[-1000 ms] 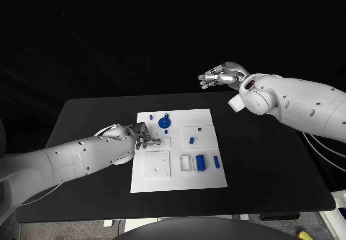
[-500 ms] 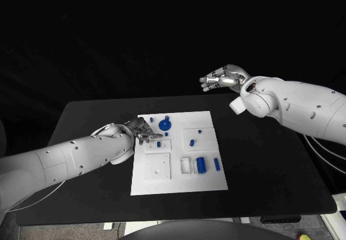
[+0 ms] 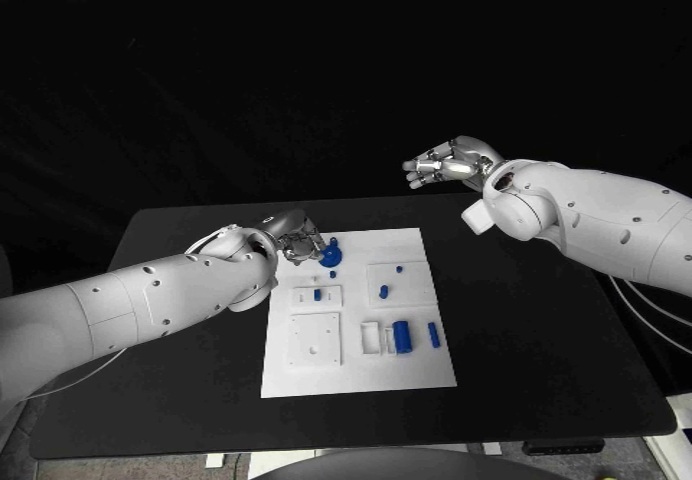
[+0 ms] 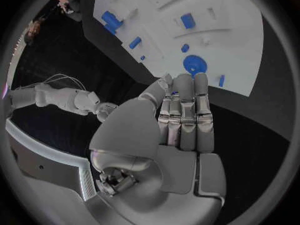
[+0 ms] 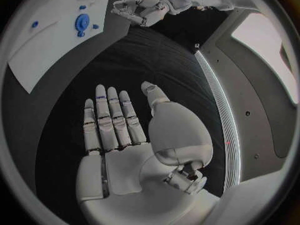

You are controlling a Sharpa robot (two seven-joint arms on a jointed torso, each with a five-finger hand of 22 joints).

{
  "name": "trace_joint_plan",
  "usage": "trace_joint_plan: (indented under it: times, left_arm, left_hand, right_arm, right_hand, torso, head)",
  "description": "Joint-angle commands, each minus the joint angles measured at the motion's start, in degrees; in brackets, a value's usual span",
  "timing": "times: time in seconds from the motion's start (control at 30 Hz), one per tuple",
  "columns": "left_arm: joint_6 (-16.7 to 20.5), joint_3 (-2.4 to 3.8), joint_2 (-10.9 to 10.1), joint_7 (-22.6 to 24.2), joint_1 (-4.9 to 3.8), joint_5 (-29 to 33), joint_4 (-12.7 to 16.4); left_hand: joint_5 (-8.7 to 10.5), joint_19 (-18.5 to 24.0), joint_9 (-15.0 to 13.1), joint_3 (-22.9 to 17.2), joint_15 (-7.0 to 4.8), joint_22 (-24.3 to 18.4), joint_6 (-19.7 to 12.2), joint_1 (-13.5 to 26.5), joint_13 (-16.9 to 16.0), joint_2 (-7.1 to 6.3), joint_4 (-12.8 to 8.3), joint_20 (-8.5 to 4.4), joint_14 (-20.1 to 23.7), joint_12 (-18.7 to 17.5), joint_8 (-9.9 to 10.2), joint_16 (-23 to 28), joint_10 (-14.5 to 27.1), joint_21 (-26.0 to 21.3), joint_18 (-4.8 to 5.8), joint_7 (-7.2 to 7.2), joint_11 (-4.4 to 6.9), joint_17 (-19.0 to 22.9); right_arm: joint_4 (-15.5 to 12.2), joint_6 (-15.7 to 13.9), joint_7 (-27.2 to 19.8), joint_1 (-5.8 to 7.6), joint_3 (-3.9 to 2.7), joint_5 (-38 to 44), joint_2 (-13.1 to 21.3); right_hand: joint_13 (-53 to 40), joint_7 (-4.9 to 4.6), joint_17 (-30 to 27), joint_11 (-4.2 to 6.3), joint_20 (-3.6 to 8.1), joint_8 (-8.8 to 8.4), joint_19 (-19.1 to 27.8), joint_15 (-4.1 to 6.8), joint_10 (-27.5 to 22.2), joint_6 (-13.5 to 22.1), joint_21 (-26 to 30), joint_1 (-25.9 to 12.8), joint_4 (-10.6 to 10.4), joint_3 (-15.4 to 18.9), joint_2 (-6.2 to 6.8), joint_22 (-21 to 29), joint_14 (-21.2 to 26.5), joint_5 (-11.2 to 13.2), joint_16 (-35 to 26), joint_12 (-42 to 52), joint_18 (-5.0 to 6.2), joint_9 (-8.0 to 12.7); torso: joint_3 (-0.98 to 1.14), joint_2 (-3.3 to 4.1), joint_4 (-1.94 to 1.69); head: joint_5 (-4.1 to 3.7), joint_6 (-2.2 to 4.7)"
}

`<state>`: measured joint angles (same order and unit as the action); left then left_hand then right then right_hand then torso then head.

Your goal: Assemble the parts on the task board

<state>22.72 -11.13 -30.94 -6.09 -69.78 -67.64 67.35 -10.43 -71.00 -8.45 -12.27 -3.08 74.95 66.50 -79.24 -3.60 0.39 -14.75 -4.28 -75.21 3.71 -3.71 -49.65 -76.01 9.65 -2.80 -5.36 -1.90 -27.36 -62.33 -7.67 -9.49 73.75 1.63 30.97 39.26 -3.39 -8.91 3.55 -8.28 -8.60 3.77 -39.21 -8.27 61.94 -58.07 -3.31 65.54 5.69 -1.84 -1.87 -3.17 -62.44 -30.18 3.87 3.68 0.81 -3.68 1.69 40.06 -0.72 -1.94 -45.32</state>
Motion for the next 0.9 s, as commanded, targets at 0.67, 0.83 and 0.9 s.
trace_joint_plan:
  times: [0.67,0.83,0.9]
  left_arm:
    - [-3.76,-2.31,10.42,4.74,0.33,-17.55,-12.52]
    - [-3.7,-2.41,11.67,4.97,1.14,-18.43,-14.45]
    - [-3.66,-2.43,12.04,5.06,1.41,-18.64,-15.19]
  left_hand:
    - [5.32,-3.1,4.62,11.9,1.11,-4.65,-5.24,0.8,0.07,-2.88,5.74,1.41,-1.22,-0.29,0.01,-0.11,11.02,-4.88,-0.8,0.5,-2.24,0.84]
    - [6.98,-3.75,4.63,14.44,1.05,-5.37,-5.44,-0.65,0.07,-2.84,7.55,1.36,-1.36,-0.31,0.06,-0.5,11.09,-5.45,-0.71,0.55,-2.16,0.86]
    - [7.47,-3.77,4.62,14.82,1.03,-5.47,-5.4,-0.52,0.06,-3.07,7.96,1.32,-1.34,-0.29,0.04,-0.53,11.08,-5.48,-0.64,0.57,-2.13,0.87]
  right_arm:
    - [-0.1,0.24,-0.35,-0.02,-0.04,0.75,-0.91]
    - [-0.3,0.16,-0.36,-0.01,-0.04,0.79,-0.84]
    - [-0.37,0.14,-0.36,-0.01,-0.04,0.79,-0.82]
  right_hand:
    - [0.07,-0.06,-0.06,-0.1,0.02,-0.22,-0.14,-0.18,0.05,0.23,0.05,0.04,0.24,0.01,0.42,0.01,-0.21,-0.82,-0.23,-0.27,0.06,0.09]
    - [0.07,-0.04,-0.06,-0.09,0.02,-0.21,-0.11,-0.18,0.07,0.21,0.05,0.03,0.28,-0.01,0.43,0.01,-0.23,-0.95,-0.23,-0.27,0.06,0.09]
    - [0.07,-0.05,-0.06,-0.09,0.02,-0.21,-0.16,-0.17,0.08,0.21,0.05,0.02,0.31,-0.04,0.44,0.01,-0.25,-1.08,-0.23,-0.27,0.06,0.09]
  torso:
    - [-0.24,0.44,0.43]
    - [-0.28,0.53,0.55]
    - [-0.25,0.52,0.54]
  head:
    - [0.44,0.64]
    - [0.52,0.61]
    - [0.49,0.59]
